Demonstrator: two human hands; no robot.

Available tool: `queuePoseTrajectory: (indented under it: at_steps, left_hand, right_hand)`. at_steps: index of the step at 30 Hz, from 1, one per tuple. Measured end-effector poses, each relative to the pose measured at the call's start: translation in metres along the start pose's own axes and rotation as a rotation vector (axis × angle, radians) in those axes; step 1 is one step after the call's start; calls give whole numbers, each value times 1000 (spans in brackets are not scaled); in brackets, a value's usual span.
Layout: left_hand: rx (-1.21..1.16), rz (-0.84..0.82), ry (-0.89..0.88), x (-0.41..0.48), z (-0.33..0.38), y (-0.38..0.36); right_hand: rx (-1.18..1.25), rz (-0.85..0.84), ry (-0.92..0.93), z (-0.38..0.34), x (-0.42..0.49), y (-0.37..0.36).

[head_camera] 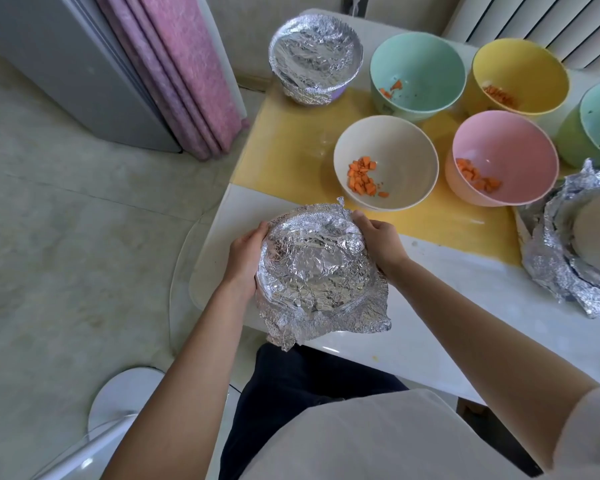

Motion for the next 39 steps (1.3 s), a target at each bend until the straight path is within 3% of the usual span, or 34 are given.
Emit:
queuePoseTrajectory:
  at_steps: [8,12,15,20,24,26,28,30,32,39]
  left_hand:
    - [50,199,-88,-21,-12,11]
    - [37,415,-134,-44,-26,18]
    - [66,488,-141,-54,-34,19]
    - [94,455,-49,-54,-43,26]
    - [192,473,-341,-41,6,43]
    - [339,247,-433,-30,31,31]
    - [443,-55,-349,-18,34,12]
    - [431,-209,-284,-14,27,1]
    - [416,-184,-344,-14,24,-3]
    - [428,156,-436,-28,10,6]
  right_hand:
    - [-168,84,81,-11,0,8]
    - [-280,-50,27,-10,-5,18]
    - [-289,-165,-12,-8,-12,29]
    - [-309,-140,58,-6,-18,36]
    - [-421,-53,158,-11,-19,35]
    - [-466,-25,178,-15,-19,36]
    - [-468,-19,179,-16,-19,36]
    - [-462,-10,173,-14,-19,36]
    - [-423,38,183,-12,-22,39]
    - [-156,114,106,18,-54,41]
Point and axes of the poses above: each hand's wrist, its own x-axis towards the middle knuckle, its own y-axis out of the back of the hand, z = x × y, the point moved 6 cm from there along x, towards the middle knuckle, and after that the axes turned 10 degrees about -y, right-handed, at the moved point
